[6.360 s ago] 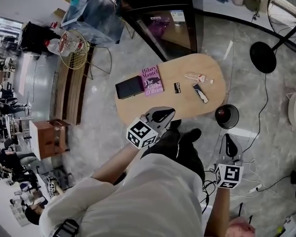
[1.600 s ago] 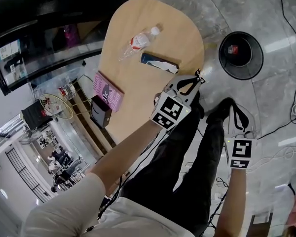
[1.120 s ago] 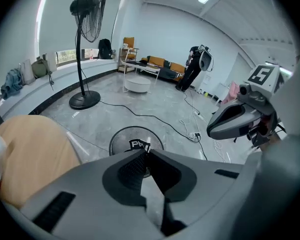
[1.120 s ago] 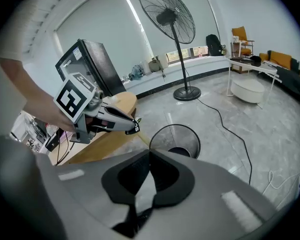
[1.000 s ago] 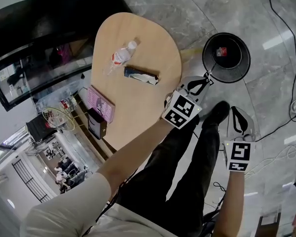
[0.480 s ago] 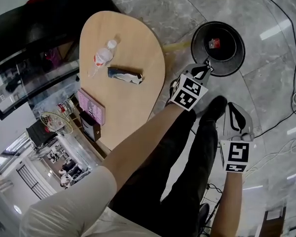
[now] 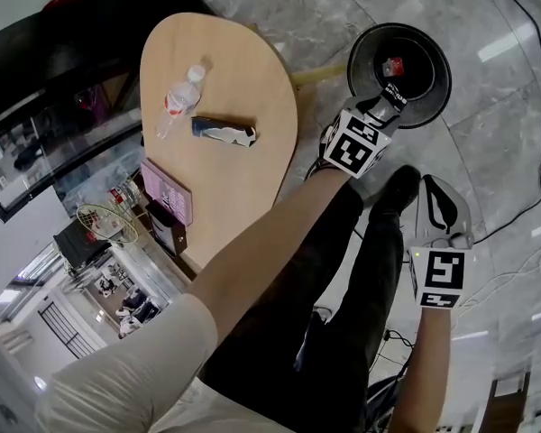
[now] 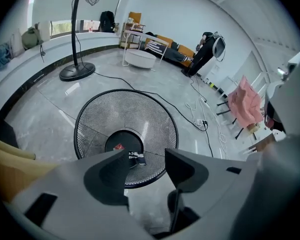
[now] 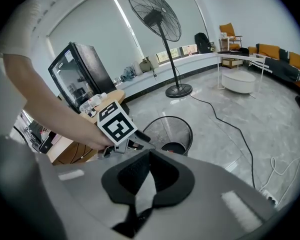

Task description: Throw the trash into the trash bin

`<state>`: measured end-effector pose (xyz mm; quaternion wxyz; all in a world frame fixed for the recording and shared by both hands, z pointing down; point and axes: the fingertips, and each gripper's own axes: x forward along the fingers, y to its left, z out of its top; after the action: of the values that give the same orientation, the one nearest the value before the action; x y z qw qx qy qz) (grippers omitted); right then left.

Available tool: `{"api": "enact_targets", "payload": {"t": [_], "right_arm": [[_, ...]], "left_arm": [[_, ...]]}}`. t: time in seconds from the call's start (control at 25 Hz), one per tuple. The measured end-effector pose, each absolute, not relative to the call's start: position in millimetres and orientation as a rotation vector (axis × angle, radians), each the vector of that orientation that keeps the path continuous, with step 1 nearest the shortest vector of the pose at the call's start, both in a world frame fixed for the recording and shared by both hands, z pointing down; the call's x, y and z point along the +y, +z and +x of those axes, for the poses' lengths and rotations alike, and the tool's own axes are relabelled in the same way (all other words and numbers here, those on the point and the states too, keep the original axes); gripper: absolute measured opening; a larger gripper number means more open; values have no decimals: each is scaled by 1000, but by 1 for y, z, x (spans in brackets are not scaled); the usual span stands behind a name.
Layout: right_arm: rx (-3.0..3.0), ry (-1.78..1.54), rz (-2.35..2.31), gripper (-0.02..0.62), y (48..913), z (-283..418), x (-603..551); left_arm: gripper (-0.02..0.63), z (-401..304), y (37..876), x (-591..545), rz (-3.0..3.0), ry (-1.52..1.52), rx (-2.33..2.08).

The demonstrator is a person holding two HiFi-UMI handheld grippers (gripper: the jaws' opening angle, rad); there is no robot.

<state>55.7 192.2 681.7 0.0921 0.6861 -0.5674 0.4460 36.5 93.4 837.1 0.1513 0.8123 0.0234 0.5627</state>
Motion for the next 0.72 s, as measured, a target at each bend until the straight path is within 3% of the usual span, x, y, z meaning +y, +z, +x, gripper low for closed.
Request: {"api": "enact_targets", "payload": {"t": [0.24,0.72], "right_arm": [[-1686,1298,2031,11,670,60,190],[-1677,1267,2015,11,642,51,179]], "left_arm": [[256,33,821,103,2337,1589,118],[244,37,740,99,2400,1458,101]]}}
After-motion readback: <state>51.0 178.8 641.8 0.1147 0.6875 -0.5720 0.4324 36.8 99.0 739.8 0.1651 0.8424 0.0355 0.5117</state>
